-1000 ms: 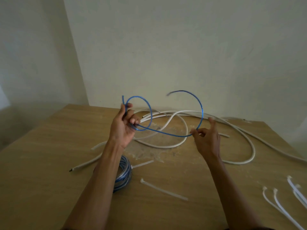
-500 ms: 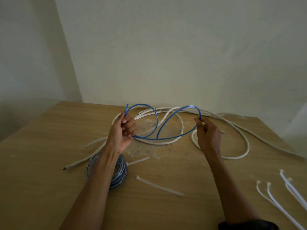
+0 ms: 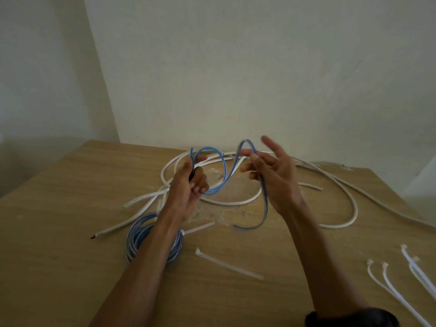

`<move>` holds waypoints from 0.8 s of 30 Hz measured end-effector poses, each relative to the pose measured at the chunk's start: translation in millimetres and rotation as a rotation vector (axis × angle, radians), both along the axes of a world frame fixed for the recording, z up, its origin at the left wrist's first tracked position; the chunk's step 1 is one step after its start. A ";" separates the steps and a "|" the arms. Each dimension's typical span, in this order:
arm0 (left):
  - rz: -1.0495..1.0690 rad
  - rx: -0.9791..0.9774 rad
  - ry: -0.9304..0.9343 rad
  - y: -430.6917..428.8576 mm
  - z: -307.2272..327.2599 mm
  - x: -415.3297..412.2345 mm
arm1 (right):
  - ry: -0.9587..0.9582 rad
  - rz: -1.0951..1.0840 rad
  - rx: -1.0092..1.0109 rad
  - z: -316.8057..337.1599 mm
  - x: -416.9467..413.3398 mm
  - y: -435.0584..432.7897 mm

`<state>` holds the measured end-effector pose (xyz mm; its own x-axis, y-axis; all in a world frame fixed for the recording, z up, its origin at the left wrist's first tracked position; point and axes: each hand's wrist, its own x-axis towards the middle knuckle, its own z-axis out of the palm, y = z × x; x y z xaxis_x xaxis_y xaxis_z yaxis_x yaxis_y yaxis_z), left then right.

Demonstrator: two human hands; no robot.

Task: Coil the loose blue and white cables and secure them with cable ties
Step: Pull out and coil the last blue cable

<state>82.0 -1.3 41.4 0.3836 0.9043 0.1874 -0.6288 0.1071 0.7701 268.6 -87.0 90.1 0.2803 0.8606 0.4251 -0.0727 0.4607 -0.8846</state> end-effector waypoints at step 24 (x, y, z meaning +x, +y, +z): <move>0.034 -0.267 -0.024 -10.4 10.9 6.5 | -0.850 -0.495 0.092 -35.8 -32.6 30.3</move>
<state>88.4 -11.7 52.2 0.3509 0.9350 -0.0511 -0.6533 0.2835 0.7020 236.0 -56.7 54.3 0.1702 0.6818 0.7115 0.7900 0.3372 -0.5121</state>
